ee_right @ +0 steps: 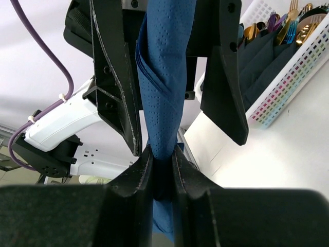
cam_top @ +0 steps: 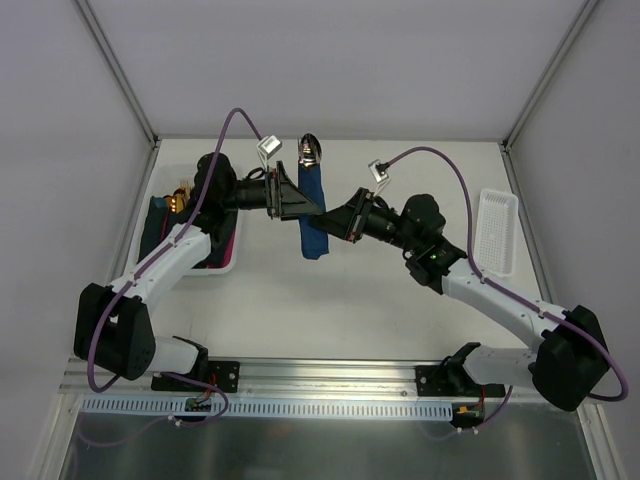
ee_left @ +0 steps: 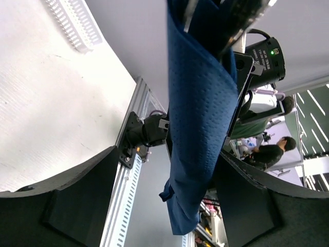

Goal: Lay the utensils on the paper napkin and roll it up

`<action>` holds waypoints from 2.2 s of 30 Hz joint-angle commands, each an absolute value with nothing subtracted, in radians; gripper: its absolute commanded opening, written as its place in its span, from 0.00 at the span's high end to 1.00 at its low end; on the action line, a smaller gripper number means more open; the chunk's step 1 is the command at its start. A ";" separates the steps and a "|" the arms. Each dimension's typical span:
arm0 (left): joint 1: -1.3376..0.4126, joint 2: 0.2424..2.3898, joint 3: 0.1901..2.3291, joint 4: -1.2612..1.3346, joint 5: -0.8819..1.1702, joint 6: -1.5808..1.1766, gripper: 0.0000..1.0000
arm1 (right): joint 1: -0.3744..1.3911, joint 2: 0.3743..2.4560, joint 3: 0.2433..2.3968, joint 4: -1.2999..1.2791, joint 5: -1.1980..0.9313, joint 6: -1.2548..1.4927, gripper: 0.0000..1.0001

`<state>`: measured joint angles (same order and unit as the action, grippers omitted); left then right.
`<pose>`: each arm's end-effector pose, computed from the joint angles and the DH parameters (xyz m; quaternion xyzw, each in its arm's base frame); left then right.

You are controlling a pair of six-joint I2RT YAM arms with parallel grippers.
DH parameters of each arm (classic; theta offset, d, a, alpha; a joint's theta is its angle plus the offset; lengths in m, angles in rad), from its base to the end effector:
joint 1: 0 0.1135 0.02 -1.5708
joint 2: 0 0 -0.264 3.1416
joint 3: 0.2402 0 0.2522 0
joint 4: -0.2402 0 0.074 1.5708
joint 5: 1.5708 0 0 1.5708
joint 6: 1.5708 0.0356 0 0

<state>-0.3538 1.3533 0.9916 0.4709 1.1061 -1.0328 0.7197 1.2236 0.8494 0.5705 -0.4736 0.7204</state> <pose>0.2730 -0.1348 0.3505 0.1797 0.6658 -0.6746 0.2633 0.2027 0.1993 0.3487 -0.1811 0.6168 0.6074 0.4668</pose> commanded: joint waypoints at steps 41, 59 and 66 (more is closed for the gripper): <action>-0.272 1.330 1.146 -0.048 1.218 -0.590 1.00 | 0.703 1.195 0.879 0.483 -0.407 0.623 0.30; 0.262 1.561 1.613 -1.093 1.121 0.315 1.00 | 0.650 1.160 0.819 0.379 -0.426 0.580 0.23; 0.474 1.713 1.744 -1.276 1.105 0.492 1.00 | 0.649 1.186 0.815 0.382 -0.439 0.580 0.23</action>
<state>0.4080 1.6756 1.6501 -1.0935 1.1046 0.3157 0.6548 1.1809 0.8127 0.3576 -0.4274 0.6006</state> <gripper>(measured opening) 0.142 0.766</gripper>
